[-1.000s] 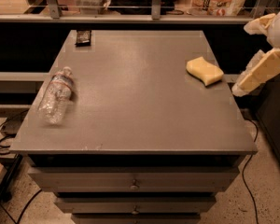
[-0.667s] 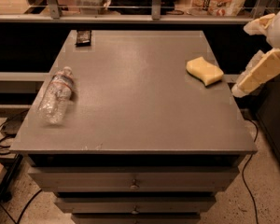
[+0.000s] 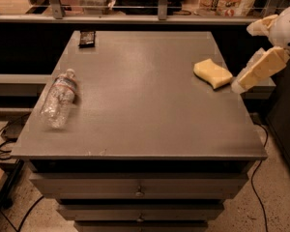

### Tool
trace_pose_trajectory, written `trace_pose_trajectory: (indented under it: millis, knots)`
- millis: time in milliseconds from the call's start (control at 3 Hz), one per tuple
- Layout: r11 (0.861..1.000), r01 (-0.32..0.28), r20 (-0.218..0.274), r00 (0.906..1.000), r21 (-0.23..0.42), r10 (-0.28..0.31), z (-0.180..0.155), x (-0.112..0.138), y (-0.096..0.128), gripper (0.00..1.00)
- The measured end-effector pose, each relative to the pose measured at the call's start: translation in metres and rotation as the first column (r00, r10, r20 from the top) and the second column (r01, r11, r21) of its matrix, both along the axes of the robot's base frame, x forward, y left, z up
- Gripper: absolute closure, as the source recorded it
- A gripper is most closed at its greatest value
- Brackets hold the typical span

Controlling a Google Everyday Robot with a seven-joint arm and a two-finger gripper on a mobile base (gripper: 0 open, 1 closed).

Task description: Pick sponge

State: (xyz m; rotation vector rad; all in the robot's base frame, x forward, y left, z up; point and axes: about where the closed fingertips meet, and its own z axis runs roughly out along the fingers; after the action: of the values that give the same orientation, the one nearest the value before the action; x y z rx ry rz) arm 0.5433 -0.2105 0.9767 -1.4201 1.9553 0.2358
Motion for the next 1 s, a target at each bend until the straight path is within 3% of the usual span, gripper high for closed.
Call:
trace_pose_trajectory:
  millis: [667,1000]
  knots:
    - [0.992,0.043,-0.018,0.999,0.121,-0.041,-0.021,0.041,0.0,0.0]
    - [0.978,0.087,-0.026,0.9962,0.192,-0.083,-0.048,0.072,0.001,0.0]
